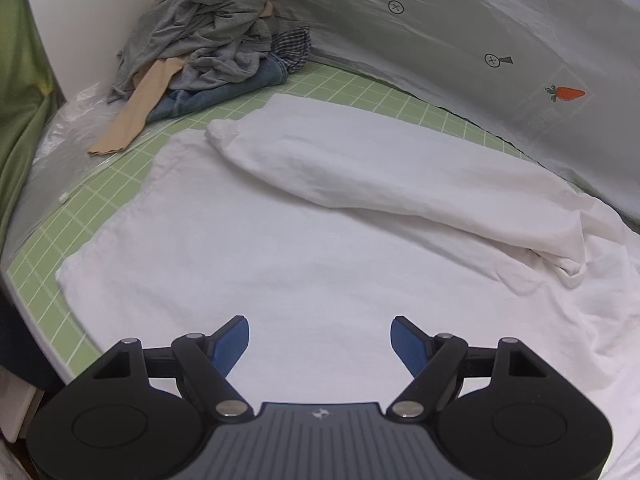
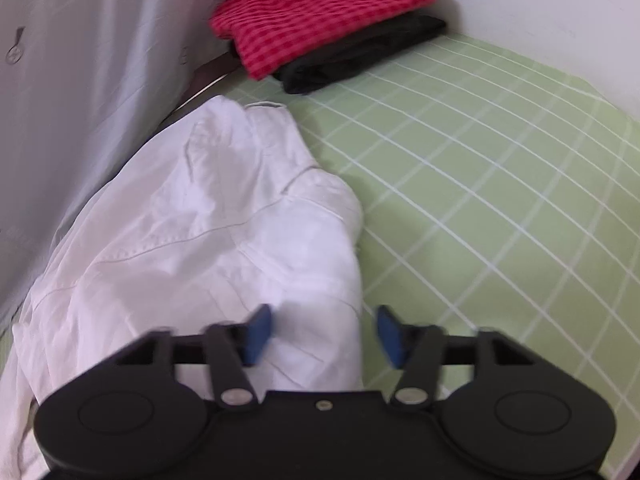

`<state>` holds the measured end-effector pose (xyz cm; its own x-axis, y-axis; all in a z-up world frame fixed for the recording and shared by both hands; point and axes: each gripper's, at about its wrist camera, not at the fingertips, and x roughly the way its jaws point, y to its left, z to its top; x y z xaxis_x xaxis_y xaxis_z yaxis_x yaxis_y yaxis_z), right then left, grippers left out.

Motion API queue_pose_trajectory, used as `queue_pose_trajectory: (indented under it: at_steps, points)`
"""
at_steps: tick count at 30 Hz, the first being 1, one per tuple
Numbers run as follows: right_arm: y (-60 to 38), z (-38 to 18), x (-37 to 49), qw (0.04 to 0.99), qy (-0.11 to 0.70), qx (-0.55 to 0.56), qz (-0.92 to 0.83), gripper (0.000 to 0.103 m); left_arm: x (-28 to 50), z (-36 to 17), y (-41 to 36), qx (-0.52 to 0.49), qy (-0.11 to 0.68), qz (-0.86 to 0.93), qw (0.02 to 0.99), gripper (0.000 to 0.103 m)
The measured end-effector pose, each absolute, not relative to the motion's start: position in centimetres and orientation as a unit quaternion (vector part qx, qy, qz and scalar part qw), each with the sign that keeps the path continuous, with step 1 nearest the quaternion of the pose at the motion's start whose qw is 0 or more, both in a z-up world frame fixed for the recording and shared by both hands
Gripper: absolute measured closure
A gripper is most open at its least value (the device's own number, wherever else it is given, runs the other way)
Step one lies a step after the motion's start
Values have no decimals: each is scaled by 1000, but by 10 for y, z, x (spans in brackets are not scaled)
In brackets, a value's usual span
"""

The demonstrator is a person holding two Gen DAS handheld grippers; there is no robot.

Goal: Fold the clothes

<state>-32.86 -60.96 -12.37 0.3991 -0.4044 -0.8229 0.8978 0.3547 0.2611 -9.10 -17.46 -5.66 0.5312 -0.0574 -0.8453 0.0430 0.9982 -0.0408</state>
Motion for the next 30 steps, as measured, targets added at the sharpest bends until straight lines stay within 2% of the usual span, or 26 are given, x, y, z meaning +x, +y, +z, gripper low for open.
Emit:
queue_pose_trajectory:
  at_steps: [1,2,8,10,11,12,13,14,16,17,18,28,30]
  points:
    - [-608,-119,-331,753,341,351,-439,86,-95,-56,-176,-9,484,-23,875,24]
    - [-606,-113,-336,753,346,333,-449,97,-97,-56,-177,-11,485,-19,874,24]
    - [-592,-76,-362,747,371,225,-504,98,-104,-57,-194,-14,483,-22,875,24]
    - [-588,-64,-371,743,378,188,-520,95,-105,-61,-198,-18,487,-24,873,24]
    - [-586,-58,-376,740,381,169,-528,81,-106,-63,-200,-17,488,-25,872,24]
    - [-586,-62,-378,733,392,159,-533,57,-107,-65,-202,-17,490,-25,871,24]
    - [-587,-68,-380,724,406,150,-537,50,-107,-67,-202,-18,493,-25,870,24]
    - [-588,-73,-382,715,419,142,-541,51,-107,-68,-202,-19,495,-25,868,24]
    - [-587,-79,-385,709,430,133,-543,42,-105,-69,-200,-21,496,-23,867,24]
    - [-584,-75,-386,714,420,138,-542,27,-103,-69,-197,-22,497,-23,867,24]
    - [-581,-71,-386,718,410,142,-544,19,-100,-68,-195,-23,497,-22,867,24]
    - [-527,-69,-314,757,372,186,-503,11,-38,-51,-149,-15,472,-33,881,24]
    - [-512,-74,-295,758,365,206,-499,0,-18,-50,-135,-16,469,-32,883,24]
